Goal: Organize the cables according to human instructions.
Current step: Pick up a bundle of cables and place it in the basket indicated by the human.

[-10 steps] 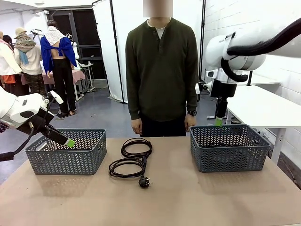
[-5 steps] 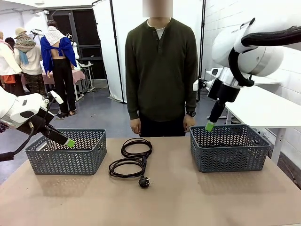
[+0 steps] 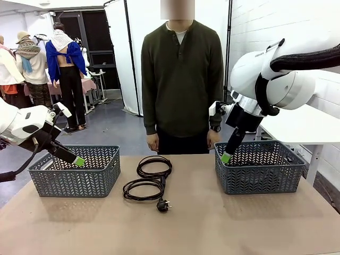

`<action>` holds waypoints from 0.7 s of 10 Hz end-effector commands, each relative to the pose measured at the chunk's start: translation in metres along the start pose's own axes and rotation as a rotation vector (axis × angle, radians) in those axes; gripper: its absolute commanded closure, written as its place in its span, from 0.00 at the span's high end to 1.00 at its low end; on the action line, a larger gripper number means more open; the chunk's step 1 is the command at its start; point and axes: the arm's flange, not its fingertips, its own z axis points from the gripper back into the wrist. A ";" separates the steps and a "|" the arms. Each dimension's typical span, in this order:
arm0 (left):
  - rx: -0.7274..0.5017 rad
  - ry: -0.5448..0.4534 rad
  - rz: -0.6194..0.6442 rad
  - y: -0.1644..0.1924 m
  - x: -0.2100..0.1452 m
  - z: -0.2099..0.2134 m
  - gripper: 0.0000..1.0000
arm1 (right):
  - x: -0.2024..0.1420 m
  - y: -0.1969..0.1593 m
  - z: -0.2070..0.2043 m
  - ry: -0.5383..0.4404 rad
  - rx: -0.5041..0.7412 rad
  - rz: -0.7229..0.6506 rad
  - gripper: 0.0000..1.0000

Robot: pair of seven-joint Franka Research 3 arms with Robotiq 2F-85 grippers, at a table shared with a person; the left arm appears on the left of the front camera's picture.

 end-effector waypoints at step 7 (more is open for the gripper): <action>-0.007 -0.003 0.018 0.001 -0.001 -0.001 1.00 | -0.002 -0.003 0.003 -0.002 -0.007 -0.005 1.00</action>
